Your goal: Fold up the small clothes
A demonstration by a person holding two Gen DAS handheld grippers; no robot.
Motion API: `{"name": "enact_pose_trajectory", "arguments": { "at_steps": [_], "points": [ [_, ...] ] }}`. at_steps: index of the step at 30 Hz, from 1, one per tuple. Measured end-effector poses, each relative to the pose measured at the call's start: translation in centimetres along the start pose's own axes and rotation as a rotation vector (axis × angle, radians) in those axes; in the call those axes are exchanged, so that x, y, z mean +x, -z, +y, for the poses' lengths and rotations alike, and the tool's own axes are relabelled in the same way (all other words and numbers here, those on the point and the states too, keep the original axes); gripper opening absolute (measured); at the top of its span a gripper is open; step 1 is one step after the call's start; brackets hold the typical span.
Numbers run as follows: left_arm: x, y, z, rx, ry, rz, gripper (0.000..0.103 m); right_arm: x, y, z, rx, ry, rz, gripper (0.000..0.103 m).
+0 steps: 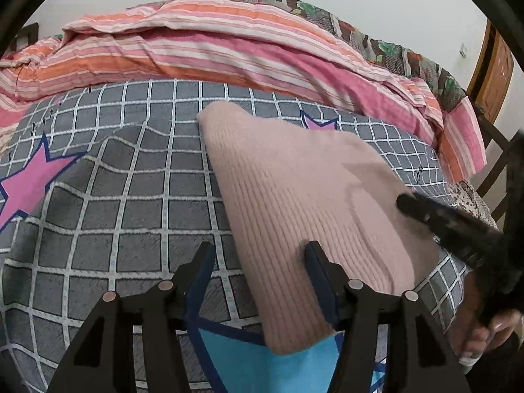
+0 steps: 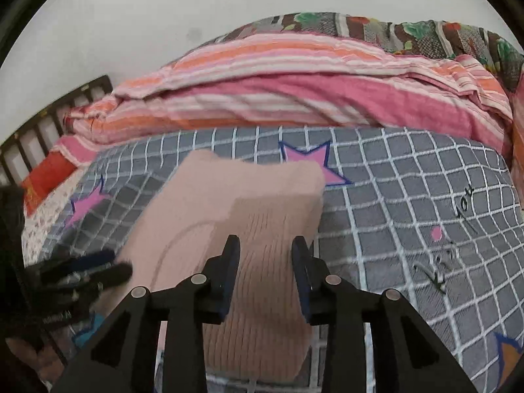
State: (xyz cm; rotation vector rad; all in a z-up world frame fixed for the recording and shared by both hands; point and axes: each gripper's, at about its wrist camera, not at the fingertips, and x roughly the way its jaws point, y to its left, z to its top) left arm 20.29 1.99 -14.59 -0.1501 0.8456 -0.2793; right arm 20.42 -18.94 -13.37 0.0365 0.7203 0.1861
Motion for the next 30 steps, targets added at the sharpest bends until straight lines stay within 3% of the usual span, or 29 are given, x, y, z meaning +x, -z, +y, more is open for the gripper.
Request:
{"name": "enact_pose_trajectory", "arguments": {
  "at_steps": [2, 8, 11, 17, 21, 30],
  "points": [
    [0.4, 0.3, 0.1, -0.001, 0.001, 0.02, 0.06, 1.2, 1.1, 0.0, -0.019, 0.057, 0.034, 0.033],
    [0.4, 0.6, 0.1, 0.006, 0.014, 0.019, 0.06, 2.3, 2.6, -0.9, -0.015, 0.083, 0.021, 0.032],
    [-0.5, -0.6, 0.7, -0.015, 0.042, -0.019, 0.06, 1.9, 2.1, -0.7, -0.02, 0.093, 0.027, 0.033],
    [1.5, -3.6, 1.3, -0.015, -0.043, 0.002, 0.059, 1.4, -0.5, -1.3, 0.039, 0.066, -0.013, 0.033],
    [2.3, -2.9, 0.5, 0.039, -0.082, -0.014, 0.061, 4.8, 0.0, -1.8, 0.04, 0.1, 0.047, 0.039],
    [2.7, -2.1, 0.6, 0.038, -0.095, -0.041, 0.064, 5.5, 0.6, -1.7, 0.034, 0.137, 0.052, 0.039]
  ]
}}
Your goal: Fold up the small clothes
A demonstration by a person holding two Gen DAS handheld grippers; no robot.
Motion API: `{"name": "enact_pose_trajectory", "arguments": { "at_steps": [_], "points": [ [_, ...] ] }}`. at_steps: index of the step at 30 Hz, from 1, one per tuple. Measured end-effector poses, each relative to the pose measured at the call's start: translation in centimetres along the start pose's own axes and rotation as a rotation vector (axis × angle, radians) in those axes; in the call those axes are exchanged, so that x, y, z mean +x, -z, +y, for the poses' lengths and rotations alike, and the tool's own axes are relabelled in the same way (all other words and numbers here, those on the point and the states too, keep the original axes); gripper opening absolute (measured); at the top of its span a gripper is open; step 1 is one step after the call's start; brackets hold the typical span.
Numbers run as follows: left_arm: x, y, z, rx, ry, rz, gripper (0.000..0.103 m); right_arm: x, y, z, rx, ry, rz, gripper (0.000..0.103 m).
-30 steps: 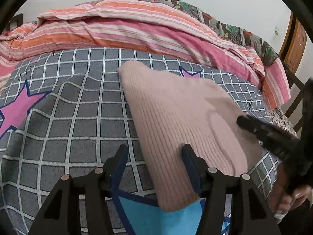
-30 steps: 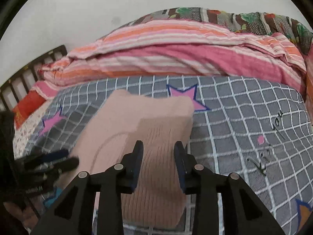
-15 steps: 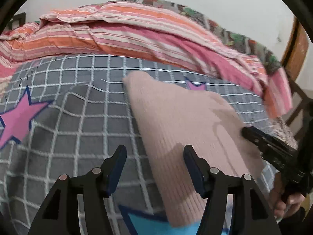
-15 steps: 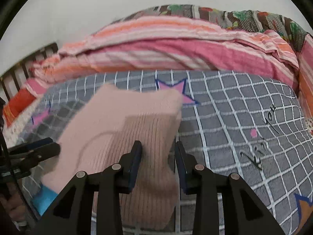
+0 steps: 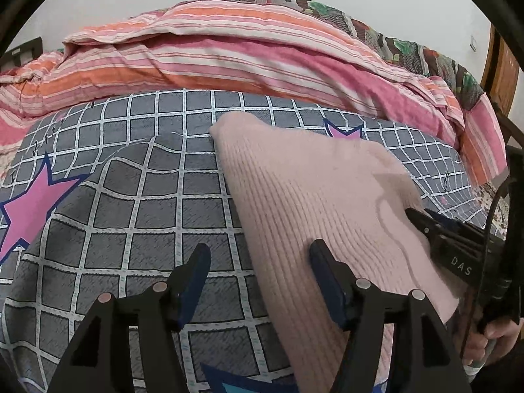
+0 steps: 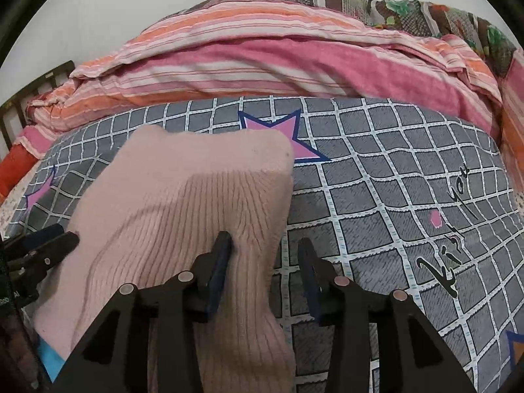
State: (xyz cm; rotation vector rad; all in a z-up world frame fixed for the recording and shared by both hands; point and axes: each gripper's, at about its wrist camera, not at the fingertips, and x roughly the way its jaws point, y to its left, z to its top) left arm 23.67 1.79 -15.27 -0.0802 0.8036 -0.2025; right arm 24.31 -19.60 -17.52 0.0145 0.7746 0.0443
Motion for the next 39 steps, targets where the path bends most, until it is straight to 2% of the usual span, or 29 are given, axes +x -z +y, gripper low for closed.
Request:
{"name": "enact_pose_trajectory", "arguments": {
  "at_steps": [5, 10, 24, 31, 33, 36, 37, 39],
  "points": [
    [0.1, 0.1, 0.0, -0.013, 0.004, -0.001, 0.065, 0.2, 0.0, -0.3, 0.012, -0.012, 0.004, 0.039],
    [0.2, 0.2, 0.0, -0.009, -0.003, -0.008, 0.065, 0.1, 0.1, 0.6, -0.026, 0.039, -0.012, 0.041],
    [0.1, 0.4, -0.2, -0.004, -0.011, -0.021, 0.065, 0.0, 0.2, 0.5, -0.023, 0.035, -0.023, 0.042],
    [0.2, 0.2, 0.4, -0.032, 0.015, -0.016, 0.067, 0.0, 0.1, 0.5, -0.023, 0.035, -0.021, 0.042],
    [0.3, 0.2, 0.6, -0.045, 0.027, -0.011, 0.067, -0.1, 0.2, 0.5, -0.019, 0.037, -0.02, 0.045],
    [0.3, 0.3, 0.7, -0.061, 0.037, -0.008, 0.067, 0.1, 0.0, -0.1, 0.012, 0.029, -0.008, 0.055],
    [0.2, 0.3, 0.7, -0.064, 0.037, -0.005, 0.067, 0.1, 0.0, -0.6, 0.034, 0.015, 0.002, 0.059],
    [0.0, 0.2, 0.6, -0.062, 0.027, -0.002, 0.067, 0.1, -0.3, -1.6, 0.085, -0.026, 0.039, 0.06]
  ]
}}
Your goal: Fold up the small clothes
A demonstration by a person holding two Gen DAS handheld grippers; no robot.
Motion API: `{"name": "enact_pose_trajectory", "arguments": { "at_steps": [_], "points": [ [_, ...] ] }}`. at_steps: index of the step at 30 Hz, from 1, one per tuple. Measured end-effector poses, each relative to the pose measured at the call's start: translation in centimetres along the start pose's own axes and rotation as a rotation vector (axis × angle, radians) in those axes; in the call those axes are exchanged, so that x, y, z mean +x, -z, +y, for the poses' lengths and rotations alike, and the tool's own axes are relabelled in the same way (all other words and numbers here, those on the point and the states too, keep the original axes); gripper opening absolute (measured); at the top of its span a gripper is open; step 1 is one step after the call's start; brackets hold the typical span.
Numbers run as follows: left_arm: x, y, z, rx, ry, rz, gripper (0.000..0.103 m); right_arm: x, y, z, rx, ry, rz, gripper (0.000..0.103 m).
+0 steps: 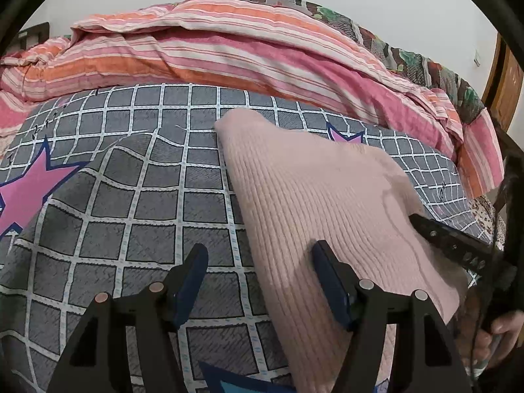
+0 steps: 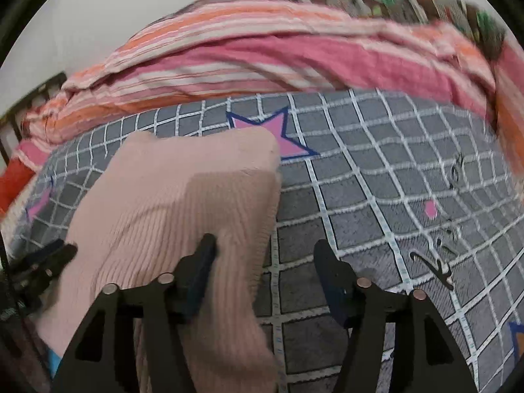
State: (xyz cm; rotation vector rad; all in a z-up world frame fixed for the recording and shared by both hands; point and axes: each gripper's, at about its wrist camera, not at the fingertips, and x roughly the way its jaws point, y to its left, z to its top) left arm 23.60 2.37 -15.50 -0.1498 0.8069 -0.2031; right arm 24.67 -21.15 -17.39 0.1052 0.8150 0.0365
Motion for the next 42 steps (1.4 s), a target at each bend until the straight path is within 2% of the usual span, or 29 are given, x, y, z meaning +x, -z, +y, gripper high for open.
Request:
{"name": "enact_pose_trajectory", "arguments": {
  "at_steps": [3, 11, 16, 17, 19, 23, 27, 31, 42],
  "points": [
    [-0.6, 0.2, -0.3, 0.008, -0.007, 0.0, 0.066, -1.0, -0.2, -0.6, 0.021, -0.034, 0.008, 0.06],
    [-2.2, 1.0, -0.2, -0.006, 0.033, 0.02, 0.066, -3.5, 1.3, 1.1, -0.107, 0.033, -0.047, 0.052],
    [-2.9, 1.6, -0.7, -0.014, 0.051, 0.058, 0.065, -4.3, 2.0, 1.0, -0.095, 0.071, -0.013, 0.048],
    [-3.1, 1.8, -0.9, -0.015, 0.049, 0.066, 0.065, -4.6, 2.0, 1.2, -0.097, 0.087, -0.001, 0.041],
    [-3.8, 2.1, -1.2, -0.021, 0.042, 0.074, 0.062, -5.3, 2.3, 1.4, -0.105, 0.085, 0.01, 0.035],
    [-6.5, 2.3, -1.8, -0.038, 0.055, 0.057, 0.062, -7.4, 3.1, 1.2, -0.104, 0.096, 0.022, 0.035],
    [-9.5, 2.3, -3.1, -0.001, 0.003, 0.014, 0.063, -10.6, 3.8, 0.6, -0.077, 0.09, 0.005, 0.035],
    [-12.1, 2.4, -3.7, -0.007, -0.021, -0.016, 0.065, -13.5, 4.4, 0.5, -0.071, 0.098, -0.004, 0.045],
    [-19.4, 3.8, -5.8, 0.037, -0.116, -0.1, 0.073, -21.3, 6.2, 0.1, -0.04, 0.133, -0.053, 0.054]
  ]
}}
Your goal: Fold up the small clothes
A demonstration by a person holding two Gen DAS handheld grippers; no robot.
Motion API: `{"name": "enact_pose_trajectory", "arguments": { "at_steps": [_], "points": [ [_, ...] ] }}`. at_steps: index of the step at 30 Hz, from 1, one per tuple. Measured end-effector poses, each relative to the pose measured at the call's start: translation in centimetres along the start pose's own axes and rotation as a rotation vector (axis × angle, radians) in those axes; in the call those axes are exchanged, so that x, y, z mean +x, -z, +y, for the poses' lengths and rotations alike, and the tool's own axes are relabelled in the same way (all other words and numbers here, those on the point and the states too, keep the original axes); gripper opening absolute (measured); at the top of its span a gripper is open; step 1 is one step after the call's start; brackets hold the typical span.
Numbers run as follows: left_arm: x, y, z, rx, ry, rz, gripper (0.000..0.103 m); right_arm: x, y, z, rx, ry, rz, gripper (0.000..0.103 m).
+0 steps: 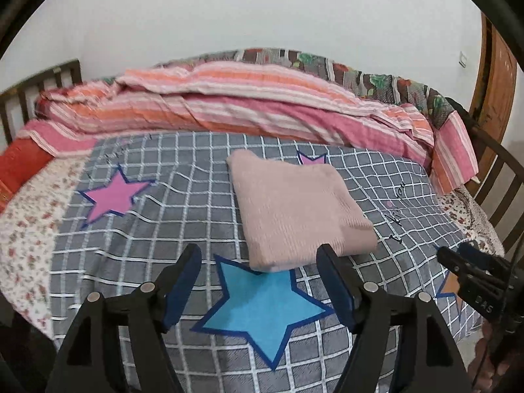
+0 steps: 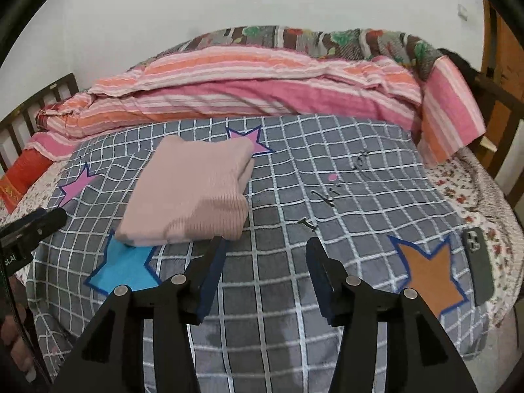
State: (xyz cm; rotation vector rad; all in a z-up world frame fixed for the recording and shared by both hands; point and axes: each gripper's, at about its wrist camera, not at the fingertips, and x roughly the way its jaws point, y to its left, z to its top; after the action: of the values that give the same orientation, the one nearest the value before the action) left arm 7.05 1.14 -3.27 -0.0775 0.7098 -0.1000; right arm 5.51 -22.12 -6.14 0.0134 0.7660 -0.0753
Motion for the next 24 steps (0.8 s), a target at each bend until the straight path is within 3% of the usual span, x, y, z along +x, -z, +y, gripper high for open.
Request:
{"name": "enact_pose_trajectory", "arguments": {
  "at_steps": [2, 3, 8, 24],
  "points": [
    [-1.2, 0.3, -0.3, 0.004, -0.015, -0.012, 0.077, -1.4, 0.4, -0.1, 0.007, 0.009, -0.02, 0.077],
    [-1.9, 0.5, -0.4, 0.004, -0.018, -0.016, 0.078, -2.2, 0.6, -0.2, 0.009, 0.002, -0.031, 0.083],
    [-3.7, 1.3, -0.8, 0.012, -0.028, -0.031, 0.079, -4.5, 1.5, 0.0, 0.001, 0.018, -0.062, 0.096],
    [-5.5, 2.2, -1.2, 0.031, -0.044, -0.057, 0.08, -6.7, 2.6, -0.3, 0.023, 0.026, -0.082, 0.097]
  ]
}}
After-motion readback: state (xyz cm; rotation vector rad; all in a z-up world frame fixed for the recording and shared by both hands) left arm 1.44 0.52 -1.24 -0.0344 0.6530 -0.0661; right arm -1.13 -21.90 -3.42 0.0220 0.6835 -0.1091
